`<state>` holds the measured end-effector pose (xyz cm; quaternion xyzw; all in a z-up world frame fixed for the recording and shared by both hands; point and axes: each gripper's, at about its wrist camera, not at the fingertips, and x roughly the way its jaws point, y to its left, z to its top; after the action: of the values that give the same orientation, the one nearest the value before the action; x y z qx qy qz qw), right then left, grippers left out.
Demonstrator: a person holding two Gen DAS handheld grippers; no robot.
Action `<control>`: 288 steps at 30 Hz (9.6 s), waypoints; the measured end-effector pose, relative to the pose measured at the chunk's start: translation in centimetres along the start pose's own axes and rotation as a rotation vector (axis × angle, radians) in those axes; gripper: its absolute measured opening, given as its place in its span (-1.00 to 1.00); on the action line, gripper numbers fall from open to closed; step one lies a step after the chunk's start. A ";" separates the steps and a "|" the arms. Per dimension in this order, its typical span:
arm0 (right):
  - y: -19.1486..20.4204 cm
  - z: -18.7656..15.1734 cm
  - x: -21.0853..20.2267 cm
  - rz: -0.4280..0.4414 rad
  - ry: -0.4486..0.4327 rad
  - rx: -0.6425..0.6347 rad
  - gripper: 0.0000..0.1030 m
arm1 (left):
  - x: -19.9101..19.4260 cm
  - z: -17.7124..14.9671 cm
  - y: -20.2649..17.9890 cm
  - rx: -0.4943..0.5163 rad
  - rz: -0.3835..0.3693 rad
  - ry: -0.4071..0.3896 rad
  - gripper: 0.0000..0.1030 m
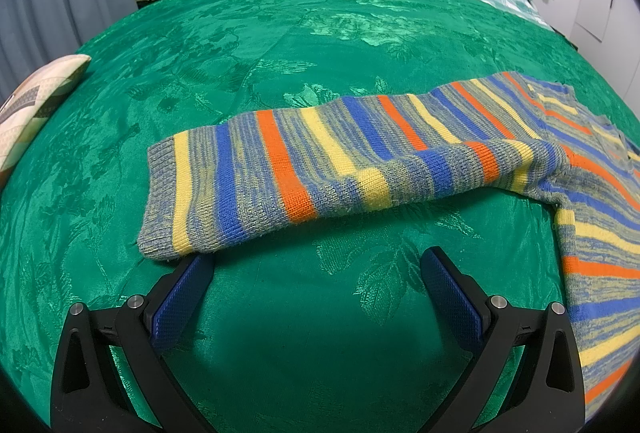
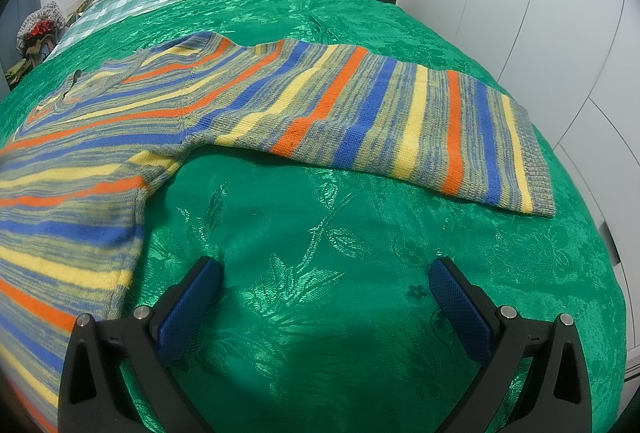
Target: Fold small clothes
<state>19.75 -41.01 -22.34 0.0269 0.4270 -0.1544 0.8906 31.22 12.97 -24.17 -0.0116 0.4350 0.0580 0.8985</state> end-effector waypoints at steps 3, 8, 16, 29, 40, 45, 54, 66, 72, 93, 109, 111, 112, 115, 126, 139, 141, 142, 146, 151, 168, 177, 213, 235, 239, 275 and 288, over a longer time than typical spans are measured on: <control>0.0 0.0 0.0 0.000 0.000 0.000 1.00 | 0.1 0.1 0.0 0.002 0.004 0.001 0.99; 0.0 0.0 0.0 0.000 0.000 0.000 1.00 | 0.1 0.1 0.0 0.001 0.003 0.001 0.99; 0.0 0.0 0.0 0.000 0.000 0.000 1.00 | 0.1 0.1 0.0 0.001 0.006 0.001 0.99; 0.0 0.0 0.0 -0.001 -0.002 0.000 1.00 | -5.7 -1.1 1.8 -0.090 -0.246 0.201 0.98; -0.1 -0.2 0.0 0.005 -0.013 0.006 1.00 | -1.3 6.8 14.5 -0.401 -0.352 0.234 0.59; -0.2 -0.3 -0.1 -0.003 -0.018 0.000 1.00 | 2.9 7.4 10.6 -0.270 -0.266 0.311 -0.60; -0.1 -0.2 0.0 -0.014 -0.025 -0.009 1.00 | 2.1 15.8 7.6 -0.166 -0.218 0.150 -0.93; 0.2 -0.3 -0.1 -0.021 -0.031 -0.014 1.00 | 0.7 8.0 14.8 -0.356 -0.351 0.094 0.06; 0.2 -0.3 -0.1 -0.026 -0.033 -0.016 1.00 | 2.6 7.1 13.0 -0.363 -0.469 0.091 0.09; 0.2 -0.4 0.0 -0.035 -0.036 -0.025 1.00 | -1.1 2.9 13.9 -0.342 -0.396 0.415 -0.48; 0.3 -0.4 -0.1 -0.036 -0.037 -0.026 1.00 | -2.9 3.7 16.4 -0.368 -0.303 0.312 0.39; 0.3 -0.4 -0.1 -0.036 -0.037 -0.026 1.00 | -2.4 4.0 15.6 -0.355 -0.341 0.298 0.43; 0.3 -0.4 -0.1 -0.036 -0.037 -0.026 1.00 | -1.7 4.1 14.5 -0.315 -0.334 0.312 0.43; 0.2 -0.4 0.0 -0.031 -0.034 -0.022 1.00 | -0.2 4.7 13.0 -0.282 -0.361 0.315 0.42; 10.8 2.5 -9.4 0.524 0.114 -0.405 0.70 | 2.6 8.3 12.2 -0.186 -0.411 0.307 -0.92; 40.6 12.6 -3.7 0.938 0.283 -0.281 0.07 | 3.4 7.4 15.4 -0.386 -0.610 0.256 -0.17; 41.6 14.6 0.1 0.878 0.349 -0.246 0.06 | 2.3 6.3 15.9 -0.404 -0.696 0.243 0.29; 42.1 15.1 3.2 0.868 0.447 -0.214 0.02 | 2.0 5.9 15.7 -0.394 -0.720 0.239 0.40; 42.3 15.7 7.7 0.791 0.511 -0.174 -0.59 | 1.6 4.6 14.2 -0.298 -0.760 0.206 0.47; 38.9 16.3 11.4 0.807 0.621 0.080 -1.00 | 1.7 4.7 13.0 -0.263 -0.819 0.237 -0.53; 40.5 16.7 9.8 0.705 0.477 -0.106 -1.00 | 0.5 3.3 15.8 -0.356 -0.889 0.289 0.66; 43.4 16.5 9.2 0.675 0.459 -0.143 -1.00 | 0.0 1.8 10.8 -0.165 -0.701 0.435 -0.85; 19.7 7.4 -4.9 0.518 0.133 -0.354 -0.14 | 1.9 8.8 15.2 -0.131 -0.149 0.224 -0.90; 4.7 -12.4 -11.6 0.297 0.402 -0.324 -0.06 | -19.4 -18.4 -8.2 0.347 -0.422 0.337 -0.80; 0.0 -12.0 -15.2 0.380 0.312 -0.123 0.04 | -22.5 -15.7 -2.7 0.162 -0.351 0.124 0.93; -3.2 -14.3 -14.8 0.310 0.450 -0.086 -0.01 | -21.3 -18.3 -7.5 0.300 -0.280 0.295 0.70; -1.2 -10.3 -21.4 0.213 0.091 -0.017 0.62 | -24.9 -14.5 -8.1 0.279 -0.183 0.078 0.79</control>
<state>-0.96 -34.88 -12.33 0.0715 0.4631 -0.0539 0.8818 5.53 1.59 -13.87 0.0713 0.4705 -0.0855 0.8754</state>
